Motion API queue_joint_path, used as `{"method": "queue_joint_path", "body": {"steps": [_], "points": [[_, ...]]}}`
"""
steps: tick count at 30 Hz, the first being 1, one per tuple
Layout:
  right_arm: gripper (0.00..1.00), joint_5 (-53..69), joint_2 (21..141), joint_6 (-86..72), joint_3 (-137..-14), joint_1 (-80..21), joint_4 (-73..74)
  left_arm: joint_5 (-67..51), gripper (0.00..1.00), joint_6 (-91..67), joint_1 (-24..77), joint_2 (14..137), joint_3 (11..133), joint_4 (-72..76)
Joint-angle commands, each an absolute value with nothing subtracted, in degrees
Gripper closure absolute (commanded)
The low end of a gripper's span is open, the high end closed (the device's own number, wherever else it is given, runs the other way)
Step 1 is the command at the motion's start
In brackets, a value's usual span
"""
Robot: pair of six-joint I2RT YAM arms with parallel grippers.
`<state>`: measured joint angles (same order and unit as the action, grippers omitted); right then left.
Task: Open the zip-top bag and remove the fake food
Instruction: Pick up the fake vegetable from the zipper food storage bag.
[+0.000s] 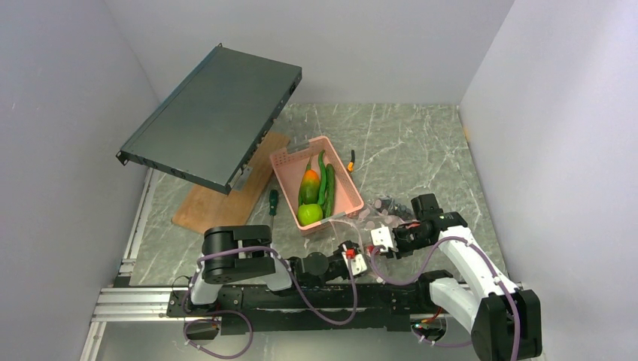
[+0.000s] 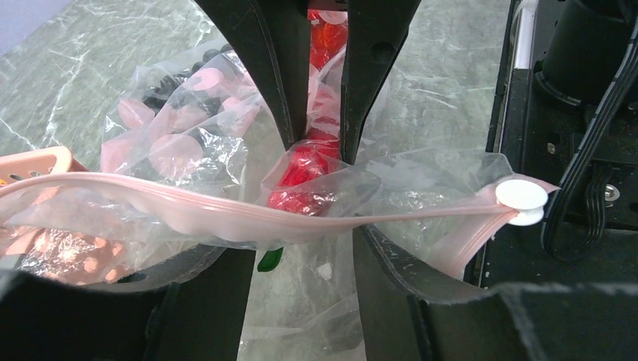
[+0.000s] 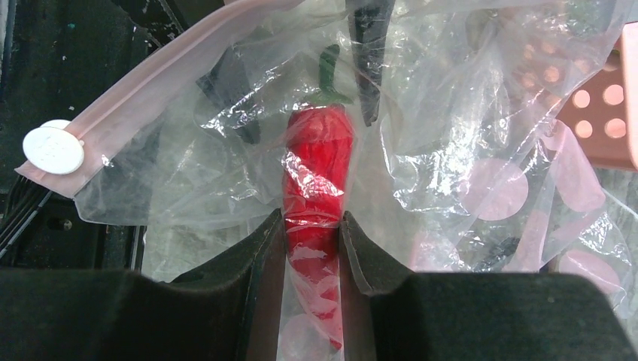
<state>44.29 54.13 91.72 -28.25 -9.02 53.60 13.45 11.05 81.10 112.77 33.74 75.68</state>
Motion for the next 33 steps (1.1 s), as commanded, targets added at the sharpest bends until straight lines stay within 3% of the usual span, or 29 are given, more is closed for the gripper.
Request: {"method": "queue_joint_path", "body": {"steps": [1, 33], "points": [[0.96, 48.6, 53.4, 93.1, -30.5, -8.9, 55.0, 14.8, 0.46, 9.7, 81.5, 114.2, 35.6, 79.1], [0.96, 49.3, 53.6, 93.7, -30.6, -8.8, 55.7, 11.7, 0.48, 7.8, 81.3, 119.5, 37.9, 87.8]]}}
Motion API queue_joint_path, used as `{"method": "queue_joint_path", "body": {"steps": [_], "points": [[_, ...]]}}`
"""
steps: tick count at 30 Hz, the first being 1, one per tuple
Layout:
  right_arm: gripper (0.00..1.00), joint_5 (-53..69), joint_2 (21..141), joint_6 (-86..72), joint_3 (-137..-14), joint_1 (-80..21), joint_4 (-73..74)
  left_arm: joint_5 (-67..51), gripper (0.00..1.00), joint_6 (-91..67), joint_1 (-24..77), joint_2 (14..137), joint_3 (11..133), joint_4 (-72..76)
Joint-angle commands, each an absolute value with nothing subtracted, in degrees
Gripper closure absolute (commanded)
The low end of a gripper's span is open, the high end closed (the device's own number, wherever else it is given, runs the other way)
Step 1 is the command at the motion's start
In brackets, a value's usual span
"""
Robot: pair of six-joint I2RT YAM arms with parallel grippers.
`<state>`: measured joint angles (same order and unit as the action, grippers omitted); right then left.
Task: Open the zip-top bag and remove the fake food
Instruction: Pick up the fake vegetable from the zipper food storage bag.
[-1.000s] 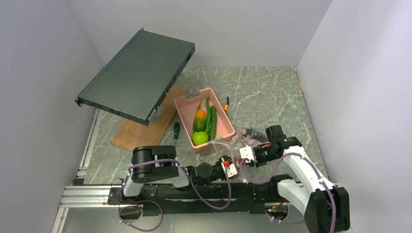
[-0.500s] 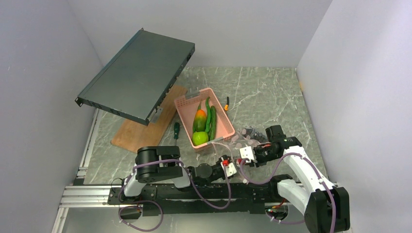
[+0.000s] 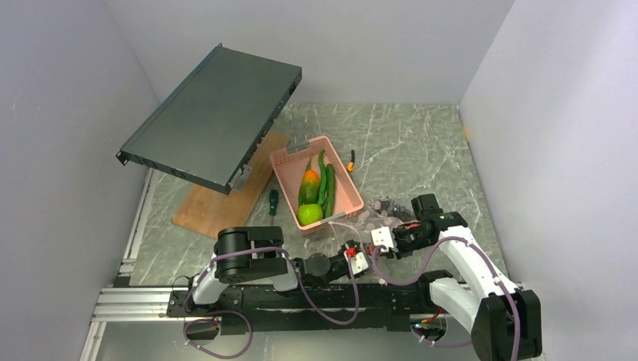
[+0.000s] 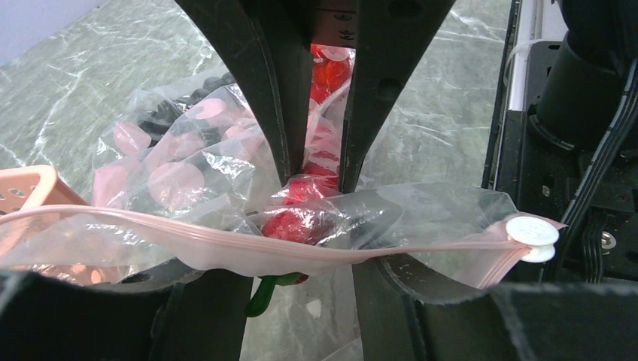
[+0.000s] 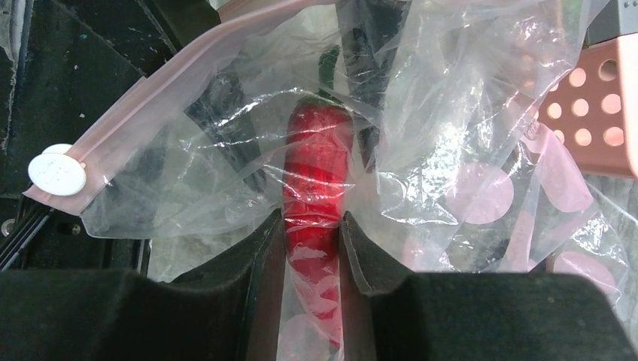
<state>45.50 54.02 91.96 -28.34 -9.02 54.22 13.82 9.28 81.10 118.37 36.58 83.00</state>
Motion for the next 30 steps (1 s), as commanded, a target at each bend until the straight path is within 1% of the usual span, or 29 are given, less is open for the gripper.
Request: {"method": "queue_joint_path", "body": {"steps": [1, 5, 15, 20, 24, 25, 27, 28, 30], "points": [[0.96, 49.3, 53.5, 93.7, -30.5, -8.8, 55.6, 11.5, 0.48, 7.6, 81.2, 119.6, 37.8, 87.9], [0.96, 49.4, 53.5, 93.7, -30.5, -8.8, 55.7, 10.4, 0.50, 6.9, 80.7, 119.9, 37.1, 89.5], [0.96, 49.5, 53.6, 93.9, -30.6, -8.7, 55.9, 6.9, 0.62, 4.1, 79.0, 120.3, 36.5, 91.1], [0.96, 49.6, 53.5, 93.8, -30.4, -8.5, 55.9, 5.8, 0.81, 3.5, 78.6, 120.5, 36.4, 91.1], [0.96, 49.5, 53.5, 93.8, -30.4, -8.4, 55.8, 5.0, 1.00, 3.6, 78.5, 119.8, 36.0, 90.9], [0.96, 49.5, 53.5, 93.7, -30.4, -8.3, 55.8, 5.1, 1.00, 3.6, 78.5, 119.7, 35.7, 90.9], [0.93, 49.6, 53.2, 93.5, -30.4, -8.0, 55.7, 5.2, 1.00, 3.7, 78.5, 119.4, 35.1, 91.1], [0.89, 49.6, 53.1, 93.5, -30.5, -7.8, 55.6, 5.4, 1.00, 3.8, 78.4, 119.1, 34.6, 91.3], [0.80, 49.7, 52.4, 93.1, -30.2, -7.0, 55.4, 5.8, 1.00, 3.8, 78.5, 118.5, 33.5, 91.6]]}}
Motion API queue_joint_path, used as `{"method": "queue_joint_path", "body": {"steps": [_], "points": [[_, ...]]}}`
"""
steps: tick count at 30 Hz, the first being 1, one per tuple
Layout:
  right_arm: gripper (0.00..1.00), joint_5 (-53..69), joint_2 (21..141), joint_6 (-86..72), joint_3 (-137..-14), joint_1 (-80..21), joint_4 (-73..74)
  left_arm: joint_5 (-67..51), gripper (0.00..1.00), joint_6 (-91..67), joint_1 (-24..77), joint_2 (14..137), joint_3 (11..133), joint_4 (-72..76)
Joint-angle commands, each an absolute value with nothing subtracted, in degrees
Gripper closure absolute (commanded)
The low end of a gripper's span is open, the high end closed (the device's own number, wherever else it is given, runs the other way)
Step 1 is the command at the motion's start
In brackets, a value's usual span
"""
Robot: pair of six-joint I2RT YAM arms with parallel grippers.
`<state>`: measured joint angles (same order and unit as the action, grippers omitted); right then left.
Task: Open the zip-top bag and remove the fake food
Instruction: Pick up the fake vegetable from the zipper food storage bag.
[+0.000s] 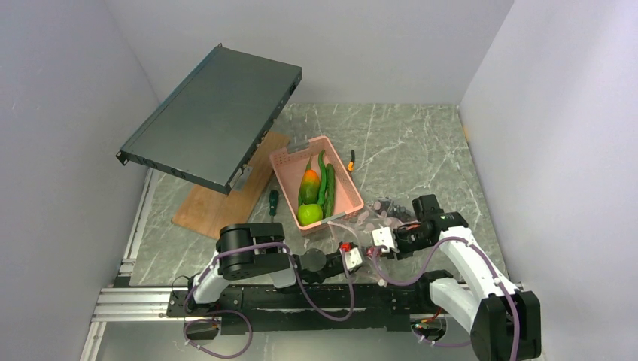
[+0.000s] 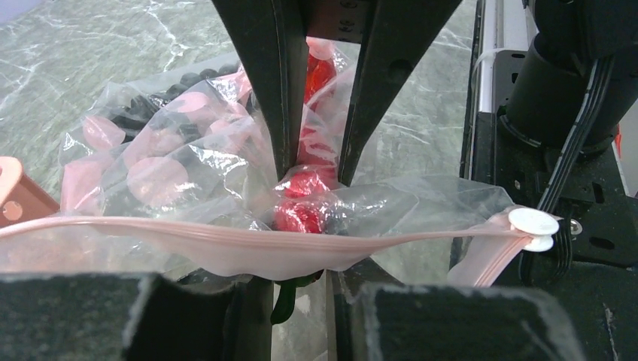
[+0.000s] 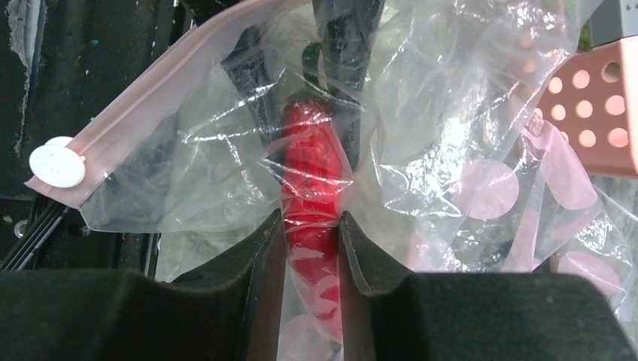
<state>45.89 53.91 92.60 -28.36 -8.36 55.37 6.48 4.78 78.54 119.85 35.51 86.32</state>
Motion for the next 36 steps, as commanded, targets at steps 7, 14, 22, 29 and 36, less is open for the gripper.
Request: {"method": "queue_joint_path", "body": {"steps": [7, 14, 22, 29, 36], "points": [[0.53, 49.5, 51.0, 93.5, -29.0, -4.4, 55.0, 5.5, 1.00, 3.7, 78.5, 115.7, 29.8, 91.9], [0.51, 48.3, 51.3, 93.5, -28.5, -2.8, 54.4, 4.5, 1.00, 4.0, 78.6, 111.1, 25.9, 90.6], [0.57, 49.2, 51.2, 94.8, -28.8, -0.4, 56.0, 1.1, 1.00, 2.9, 78.8, 105.8, 24.3, 83.3], [0.55, 50.0, 51.1, 97.0, -29.0, 2.9, 58.3, 0.6, 1.00, 2.6, 78.8, 97.5, 23.3, 73.1], [0.53, 50.5, 50.5, 99.1, -28.9, 4.6, 59.7, 1.0, 1.00, 0.6, 78.7, 87.8, 23.7, 58.8]]}}
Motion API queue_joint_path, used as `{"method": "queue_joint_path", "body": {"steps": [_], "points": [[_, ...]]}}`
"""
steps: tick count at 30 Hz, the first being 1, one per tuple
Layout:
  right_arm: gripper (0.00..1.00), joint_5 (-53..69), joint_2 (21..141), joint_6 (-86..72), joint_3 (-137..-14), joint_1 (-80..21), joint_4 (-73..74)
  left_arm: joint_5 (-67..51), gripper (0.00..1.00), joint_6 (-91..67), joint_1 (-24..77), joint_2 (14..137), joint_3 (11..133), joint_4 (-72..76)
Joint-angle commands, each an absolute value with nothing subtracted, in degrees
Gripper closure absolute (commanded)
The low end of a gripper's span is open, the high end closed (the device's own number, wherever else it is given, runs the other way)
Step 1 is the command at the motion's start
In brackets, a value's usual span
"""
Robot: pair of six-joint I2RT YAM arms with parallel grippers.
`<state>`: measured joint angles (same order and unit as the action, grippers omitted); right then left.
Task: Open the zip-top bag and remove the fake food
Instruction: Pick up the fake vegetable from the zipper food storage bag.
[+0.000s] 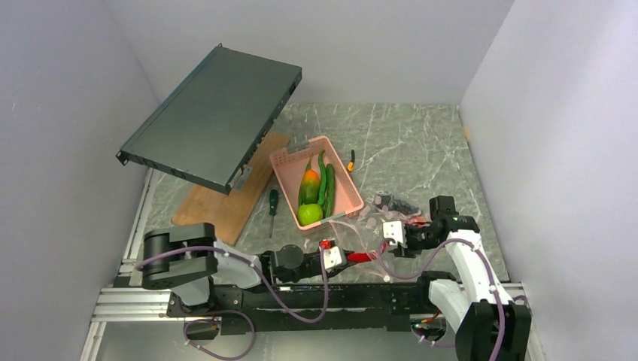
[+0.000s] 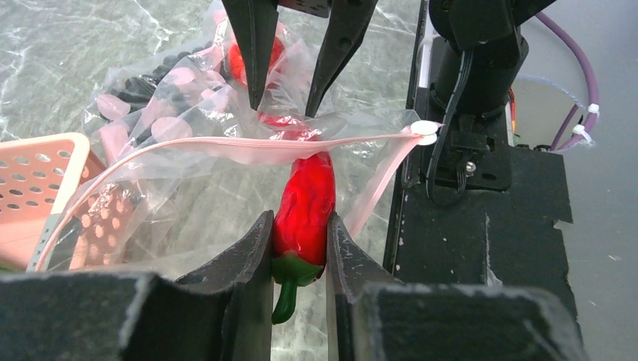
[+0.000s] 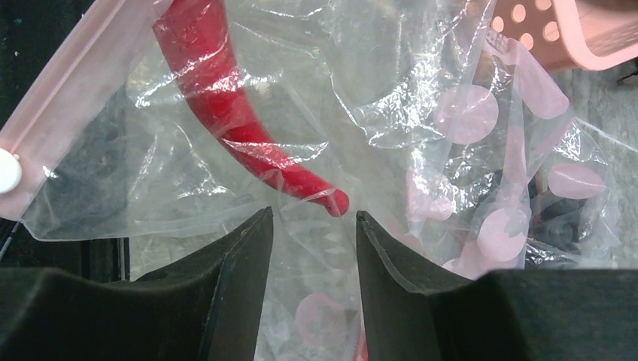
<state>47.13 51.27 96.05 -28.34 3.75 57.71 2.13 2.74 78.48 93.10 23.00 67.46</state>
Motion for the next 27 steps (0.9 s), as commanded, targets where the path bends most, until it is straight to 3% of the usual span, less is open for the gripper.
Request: {"method": "queue_joint_path", "body": {"steps": [1, 9, 27], "points": [[0.53, 50.5, 50.4, 99.1, -29.0, 4.7, 59.7, 1.0, 1.00, 0.4, 78.7, 86.8, 24.2, 55.7], [0.49, 50.8, 49.9, 100.7, -28.9, 5.7, 60.9, 4.1, 1.00, -3.8, 77.7, 77.4, 24.2, 42.6], [0.47, 51.1, 49.9, 101.8, -28.8, 6.3, 61.6, -1.2, 1.00, -14.6, 67.3, 58.9, 33.6, 7.1]]}}
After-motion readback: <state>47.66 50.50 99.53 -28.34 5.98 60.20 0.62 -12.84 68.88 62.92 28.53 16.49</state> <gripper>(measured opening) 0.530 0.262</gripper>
